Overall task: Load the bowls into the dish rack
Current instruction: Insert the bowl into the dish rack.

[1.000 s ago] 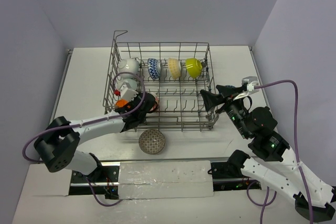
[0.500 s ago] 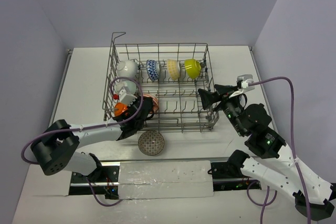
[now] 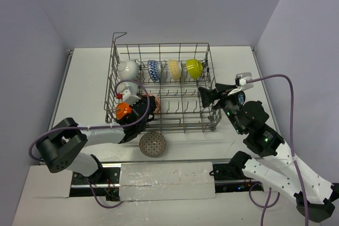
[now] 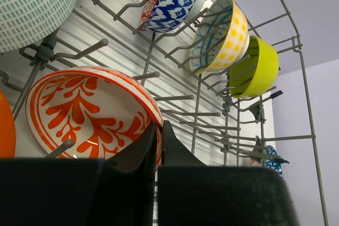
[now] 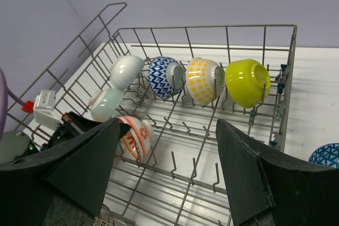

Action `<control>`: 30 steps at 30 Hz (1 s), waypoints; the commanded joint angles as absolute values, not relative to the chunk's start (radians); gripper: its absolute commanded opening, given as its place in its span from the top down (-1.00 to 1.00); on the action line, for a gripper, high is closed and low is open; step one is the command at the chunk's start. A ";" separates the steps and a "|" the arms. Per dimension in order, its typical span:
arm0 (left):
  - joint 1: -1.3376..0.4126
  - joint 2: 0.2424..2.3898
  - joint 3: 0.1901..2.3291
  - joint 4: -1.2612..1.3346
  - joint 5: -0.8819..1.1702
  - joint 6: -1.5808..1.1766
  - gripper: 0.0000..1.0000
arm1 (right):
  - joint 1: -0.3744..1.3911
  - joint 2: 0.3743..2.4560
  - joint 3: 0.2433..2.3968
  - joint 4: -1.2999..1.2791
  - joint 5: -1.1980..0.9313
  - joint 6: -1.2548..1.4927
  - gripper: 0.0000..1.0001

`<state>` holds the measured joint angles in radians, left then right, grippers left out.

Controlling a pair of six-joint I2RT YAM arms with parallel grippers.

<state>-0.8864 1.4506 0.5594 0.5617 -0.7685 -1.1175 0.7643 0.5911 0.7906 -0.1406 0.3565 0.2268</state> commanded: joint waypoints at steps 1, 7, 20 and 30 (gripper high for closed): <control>-0.882 1.451 0.549 0.768 -0.850 -1.039 1.00 | 0.749 0.606 0.787 -0.089 0.359 0.232 -0.61; -0.882 1.456 0.515 0.870 -0.842 -0.988 1.00 | 0.733 0.621 0.787 -0.084 0.351 0.236 -0.61; -0.877 1.459 0.482 1.054 -0.778 -0.894 1.00 | 0.718 0.638 0.785 -0.083 0.350 0.238 -0.61; -0.854 1.454 0.540 0.882 -0.738 -0.962 0.94 | 0.713 0.640 0.782 -0.081 0.350 0.241 -0.61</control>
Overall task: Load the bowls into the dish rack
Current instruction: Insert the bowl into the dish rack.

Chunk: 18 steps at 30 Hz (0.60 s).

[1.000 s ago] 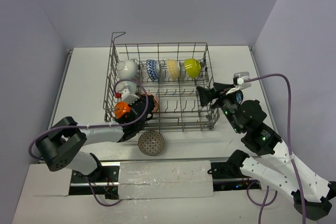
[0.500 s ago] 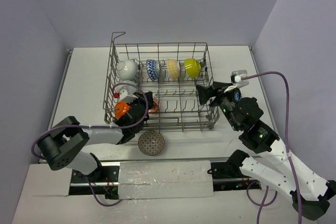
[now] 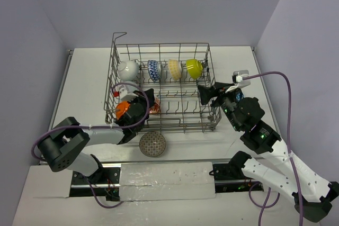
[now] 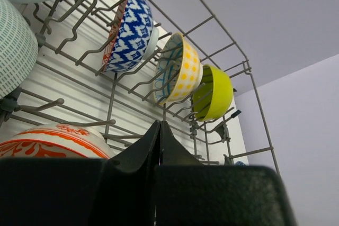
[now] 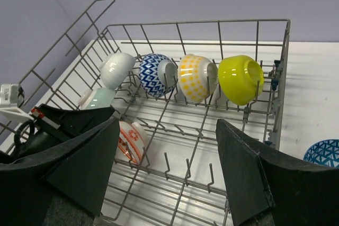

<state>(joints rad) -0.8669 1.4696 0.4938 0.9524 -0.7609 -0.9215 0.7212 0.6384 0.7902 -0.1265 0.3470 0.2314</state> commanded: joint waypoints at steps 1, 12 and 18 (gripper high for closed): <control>-0.841 1.450 0.549 0.836 -0.717 -0.989 0.87 | 0.712 0.638 0.781 -0.081 0.350 0.239 -0.61; -0.778 1.325 0.617 0.503 -0.618 -1.106 0.44 | 0.710 0.615 0.770 -0.080 0.342 0.247 -0.61; -0.716 1.315 0.673 0.364 -0.496 -1.180 0.39 | 0.710 0.583 0.762 -0.081 0.341 0.250 -0.61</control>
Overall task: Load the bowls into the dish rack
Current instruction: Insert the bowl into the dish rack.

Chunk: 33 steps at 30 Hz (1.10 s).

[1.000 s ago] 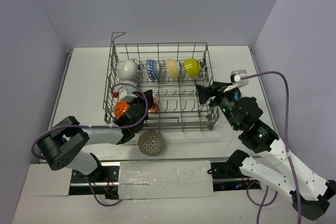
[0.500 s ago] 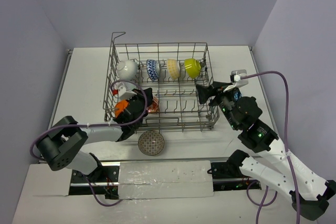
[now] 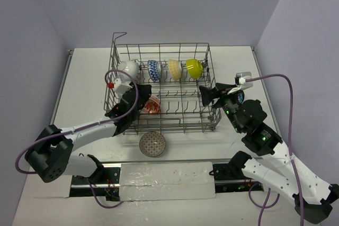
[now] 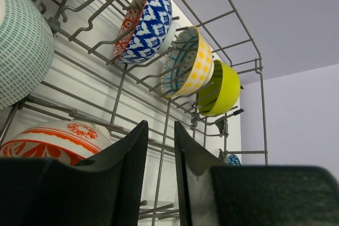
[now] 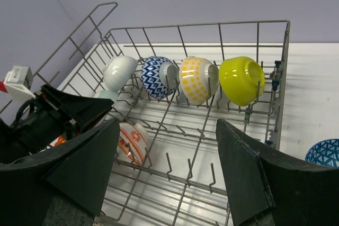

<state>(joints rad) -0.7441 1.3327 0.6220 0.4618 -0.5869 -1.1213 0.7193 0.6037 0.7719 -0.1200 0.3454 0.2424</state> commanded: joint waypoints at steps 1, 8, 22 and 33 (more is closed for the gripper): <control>-0.710 1.318 0.681 0.351 -0.480 -1.186 0.37 | 0.712 0.575 0.762 -0.080 0.341 0.252 -0.61; -0.663 1.344 0.762 0.180 -0.361 -1.250 0.30 | 0.710 0.558 0.758 -0.078 0.342 0.253 -0.61; -0.634 1.341 0.818 -0.052 -0.296 -1.353 0.33 | 0.710 0.534 0.753 -0.080 0.353 0.258 -0.62; -0.632 1.373 0.867 -0.112 -0.288 -1.338 0.36 | 0.710 0.525 0.749 -0.077 0.360 0.258 -0.62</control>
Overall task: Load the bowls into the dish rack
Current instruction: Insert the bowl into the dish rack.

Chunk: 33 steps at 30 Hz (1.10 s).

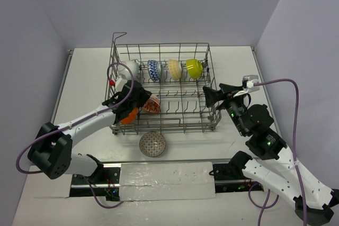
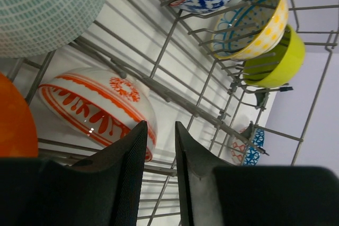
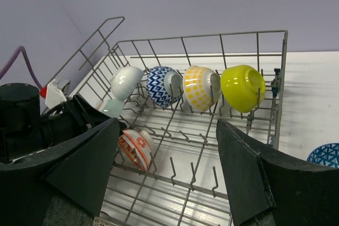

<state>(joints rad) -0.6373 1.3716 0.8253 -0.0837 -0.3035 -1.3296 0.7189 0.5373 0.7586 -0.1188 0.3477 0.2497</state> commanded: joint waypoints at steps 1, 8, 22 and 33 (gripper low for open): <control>-0.632 1.373 0.865 -0.118 -0.282 -1.342 0.36 | 0.710 0.526 0.749 -0.077 0.359 0.258 -0.62; -0.632 1.336 0.862 -0.161 -0.296 -1.336 0.37 | 0.710 0.528 0.750 -0.077 0.365 0.258 -0.62; -0.630 1.305 0.853 -0.210 -0.331 -1.304 0.35 | 0.712 0.532 0.750 -0.075 0.368 0.256 -0.63; -0.632 1.376 0.856 -0.163 -0.330 -1.298 0.36 | 0.710 0.538 0.750 -0.075 0.371 0.255 -0.63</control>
